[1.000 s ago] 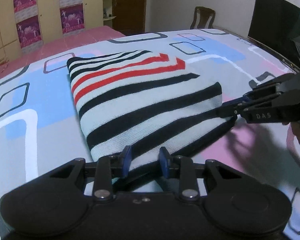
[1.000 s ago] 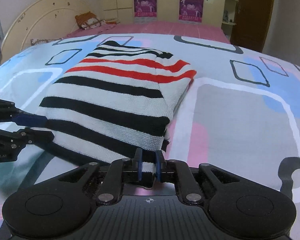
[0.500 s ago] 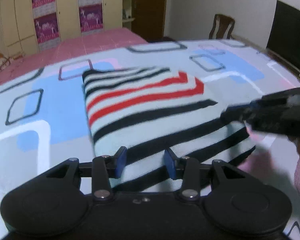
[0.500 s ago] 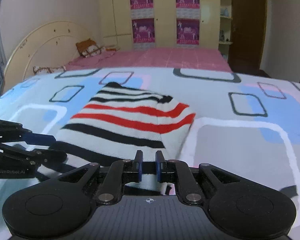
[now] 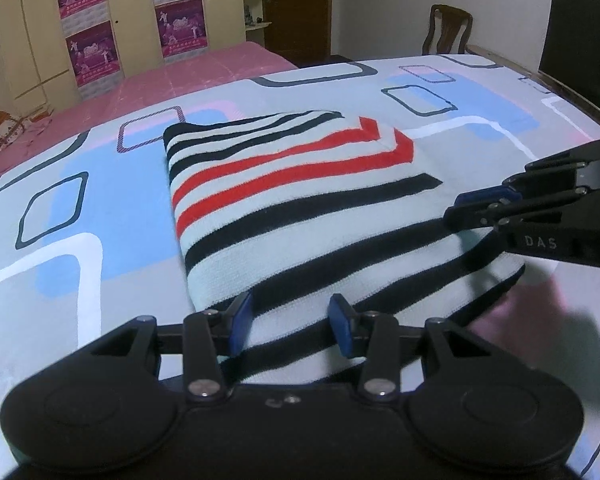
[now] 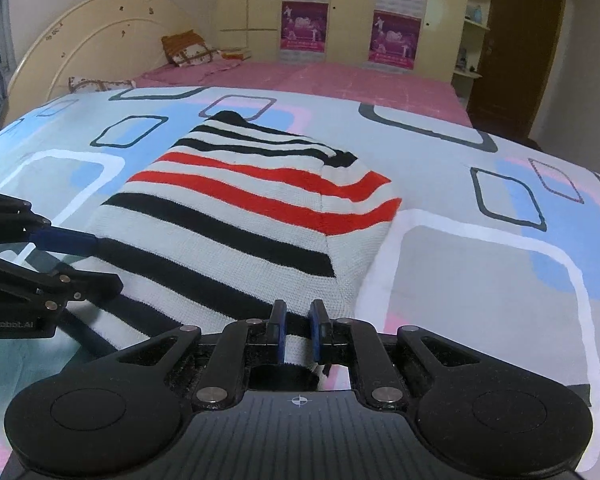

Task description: Fold small clothes

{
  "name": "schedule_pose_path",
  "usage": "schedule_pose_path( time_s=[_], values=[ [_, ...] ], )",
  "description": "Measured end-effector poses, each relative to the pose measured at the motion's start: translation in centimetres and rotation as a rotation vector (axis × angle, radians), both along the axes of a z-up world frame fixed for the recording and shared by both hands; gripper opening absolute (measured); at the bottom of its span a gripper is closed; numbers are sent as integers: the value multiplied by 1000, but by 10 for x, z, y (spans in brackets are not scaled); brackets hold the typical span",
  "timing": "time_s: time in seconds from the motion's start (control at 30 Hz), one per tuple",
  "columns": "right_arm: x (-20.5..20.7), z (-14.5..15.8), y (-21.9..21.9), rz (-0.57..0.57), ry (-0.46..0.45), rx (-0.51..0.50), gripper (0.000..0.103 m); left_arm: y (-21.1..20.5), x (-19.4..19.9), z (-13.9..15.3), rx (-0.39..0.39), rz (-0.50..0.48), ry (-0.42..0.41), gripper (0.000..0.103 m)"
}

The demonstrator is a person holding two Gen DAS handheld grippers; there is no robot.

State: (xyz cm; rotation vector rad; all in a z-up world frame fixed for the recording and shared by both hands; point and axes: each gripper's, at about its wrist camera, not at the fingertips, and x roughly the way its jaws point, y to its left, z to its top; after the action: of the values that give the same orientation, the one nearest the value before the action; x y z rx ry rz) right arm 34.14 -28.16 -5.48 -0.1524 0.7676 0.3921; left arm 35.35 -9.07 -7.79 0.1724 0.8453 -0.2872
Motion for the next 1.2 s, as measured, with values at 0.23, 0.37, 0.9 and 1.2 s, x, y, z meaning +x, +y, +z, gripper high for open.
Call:
schedule_pose_path(
  time_s=[0.23, 0.37, 0.9, 1.2],
  values=[
    [4, 18, -9, -18, -43, 41, 11, 2, -4, 16, 4, 17, -62, 82],
    [33, 25, -20, -58, -50, 117, 11, 7, 14, 21, -21, 57, -64, 68],
    [92, 19, -67, -145, 68, 332, 76, 38, 57, 5, -129, 165, 52, 86],
    [101, -18, -140, -206, 395, 765, 71, 68, 76, -9, -367, 191, 169, 83]
  ],
)
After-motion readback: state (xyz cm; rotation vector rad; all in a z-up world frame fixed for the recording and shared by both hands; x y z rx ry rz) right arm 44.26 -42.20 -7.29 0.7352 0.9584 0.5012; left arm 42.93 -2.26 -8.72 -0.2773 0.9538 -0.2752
